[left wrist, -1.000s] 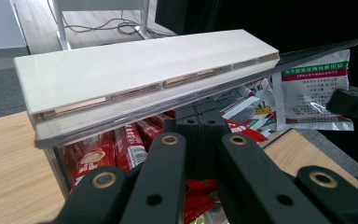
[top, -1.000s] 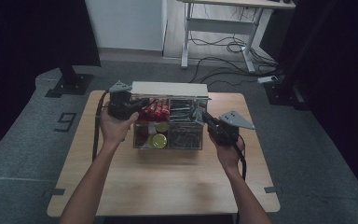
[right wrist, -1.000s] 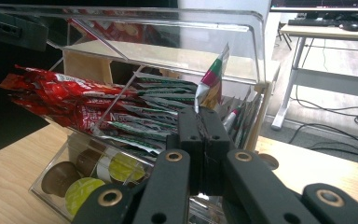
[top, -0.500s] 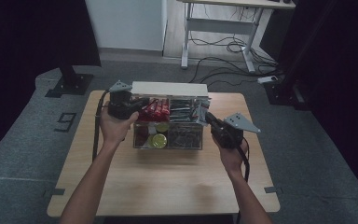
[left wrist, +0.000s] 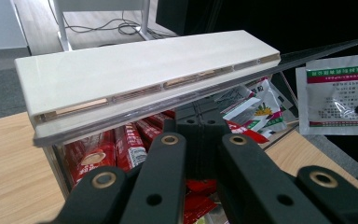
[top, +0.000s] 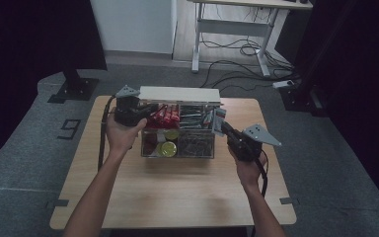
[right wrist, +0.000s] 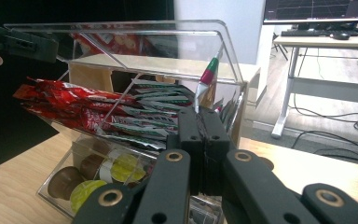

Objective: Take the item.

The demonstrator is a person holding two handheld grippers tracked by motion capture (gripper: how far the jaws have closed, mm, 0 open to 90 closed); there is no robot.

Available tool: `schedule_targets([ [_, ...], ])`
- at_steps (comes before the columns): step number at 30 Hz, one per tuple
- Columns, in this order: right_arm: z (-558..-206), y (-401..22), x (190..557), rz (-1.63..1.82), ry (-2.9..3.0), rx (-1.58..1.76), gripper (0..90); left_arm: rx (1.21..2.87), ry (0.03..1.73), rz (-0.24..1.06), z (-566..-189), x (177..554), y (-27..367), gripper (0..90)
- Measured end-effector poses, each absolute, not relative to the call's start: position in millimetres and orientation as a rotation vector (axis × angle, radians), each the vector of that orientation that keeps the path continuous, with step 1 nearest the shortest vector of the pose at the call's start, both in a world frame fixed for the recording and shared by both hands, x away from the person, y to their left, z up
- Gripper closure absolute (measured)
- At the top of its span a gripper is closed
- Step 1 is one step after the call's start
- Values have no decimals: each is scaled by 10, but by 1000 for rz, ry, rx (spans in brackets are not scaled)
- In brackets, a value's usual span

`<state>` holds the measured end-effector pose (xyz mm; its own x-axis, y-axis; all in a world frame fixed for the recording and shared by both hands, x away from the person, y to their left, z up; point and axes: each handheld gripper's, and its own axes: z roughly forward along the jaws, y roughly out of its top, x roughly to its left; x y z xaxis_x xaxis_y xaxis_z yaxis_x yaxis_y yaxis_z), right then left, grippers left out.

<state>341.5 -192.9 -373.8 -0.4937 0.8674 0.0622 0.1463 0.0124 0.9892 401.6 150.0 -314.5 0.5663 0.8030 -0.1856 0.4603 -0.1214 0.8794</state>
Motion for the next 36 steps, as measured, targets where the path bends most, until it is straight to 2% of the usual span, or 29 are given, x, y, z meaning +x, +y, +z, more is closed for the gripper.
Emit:
schedule_targets([
  [36,-4005,-2377,3262,1524,1679,1134,892,1765,1033,411,-3165,3976,1476,900],
])
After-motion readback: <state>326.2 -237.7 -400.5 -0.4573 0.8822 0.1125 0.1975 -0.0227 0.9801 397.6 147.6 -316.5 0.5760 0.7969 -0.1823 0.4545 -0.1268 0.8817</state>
